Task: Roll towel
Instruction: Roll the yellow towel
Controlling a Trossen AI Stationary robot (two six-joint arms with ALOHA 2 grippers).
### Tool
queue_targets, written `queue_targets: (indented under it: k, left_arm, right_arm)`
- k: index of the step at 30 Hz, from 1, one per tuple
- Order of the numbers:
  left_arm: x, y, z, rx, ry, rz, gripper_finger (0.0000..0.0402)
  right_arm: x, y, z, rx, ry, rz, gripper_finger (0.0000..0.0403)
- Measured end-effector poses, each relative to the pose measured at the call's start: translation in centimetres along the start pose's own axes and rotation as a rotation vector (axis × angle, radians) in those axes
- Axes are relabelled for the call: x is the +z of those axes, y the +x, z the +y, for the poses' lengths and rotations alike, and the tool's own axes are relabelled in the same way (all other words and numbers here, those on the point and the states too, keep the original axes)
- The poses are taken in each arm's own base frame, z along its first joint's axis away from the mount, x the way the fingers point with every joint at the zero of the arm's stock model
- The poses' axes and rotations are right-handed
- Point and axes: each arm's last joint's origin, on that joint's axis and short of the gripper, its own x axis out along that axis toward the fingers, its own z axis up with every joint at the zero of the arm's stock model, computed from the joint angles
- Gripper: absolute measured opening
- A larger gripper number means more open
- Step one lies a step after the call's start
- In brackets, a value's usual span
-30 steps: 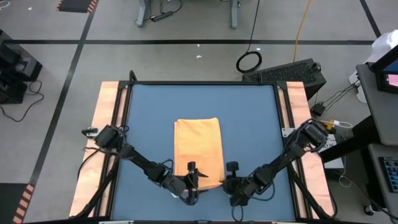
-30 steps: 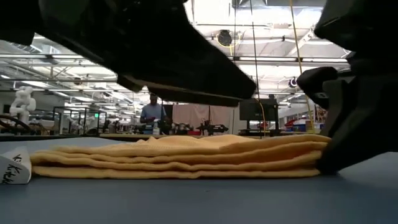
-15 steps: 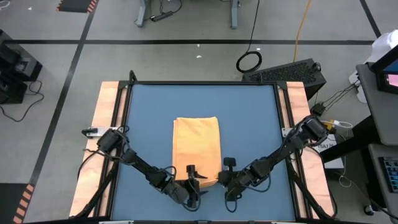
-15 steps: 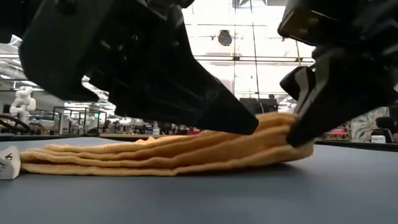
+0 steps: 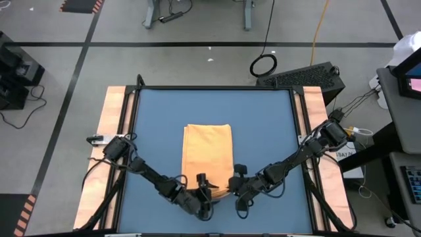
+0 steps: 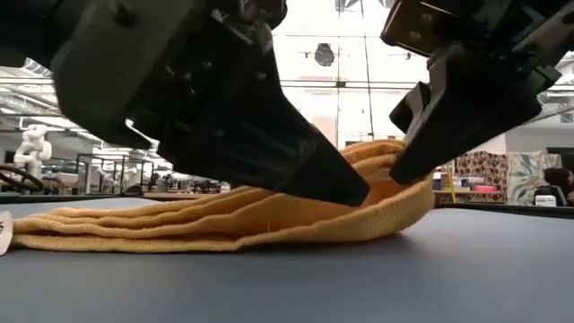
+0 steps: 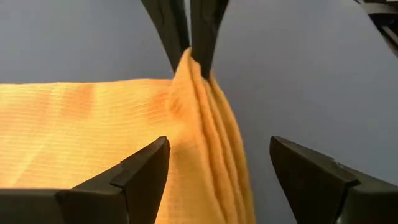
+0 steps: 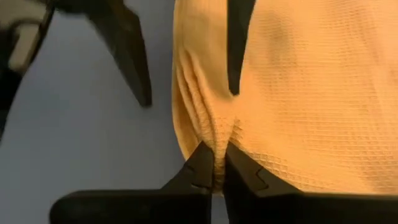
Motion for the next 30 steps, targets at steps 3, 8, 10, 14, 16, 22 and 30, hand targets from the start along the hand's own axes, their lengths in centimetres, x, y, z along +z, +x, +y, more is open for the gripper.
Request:
queue_targets:
  k: [3, 8, 10, 14, 16, 22, 30]
  left_arm:
    - [-0.1, 0.0, 0.0, -0.002, 0.001, 0.011, 0.0271]
    - [-0.6, 0.0, 0.1, -0.007, 0.000, 0.058, 0.0190]
    - [-0.6, 0.0, 0.1, -0.006, -0.019, 0.062, 0.0158]
    - [-0.8, 0.0, 0.2, 0.001, -0.010, 0.082, 0.0123]
    - [-0.9, 0.0, 0.2, 0.001, -0.009, 0.085, 0.0118]
    - [-1.0, 0.0, 0.4, 0.010, -0.034, 0.101, 0.0116]
    - [-1.3, 0.0, 0.6, 0.003, -0.068, 0.112, 0.0116]
  right_arm:
    - [-0.4, -0.1, 0.4, 0.019, -0.119, 0.022, 0.0026]
    - [-0.9, -0.5, 1.4, -0.004, -0.374, 0.001, 0.0101]
    - [-1.0, -0.7, 1.6, -0.033, -0.453, -0.012, 0.0138]
    - [-1.9, -1.1, 2.4, -0.057, -0.642, 0.007, 0.0208]
    - [-2.7, -1.3, 2.8, -0.053, -0.757, 0.049, 0.0232]
    - [-3.4, -1.4, 3.3, -0.121, -0.845, 0.047, 0.0247]
    - [-3.8, 0.7, 2.9, -0.163, -0.858, 0.036, 0.0214]
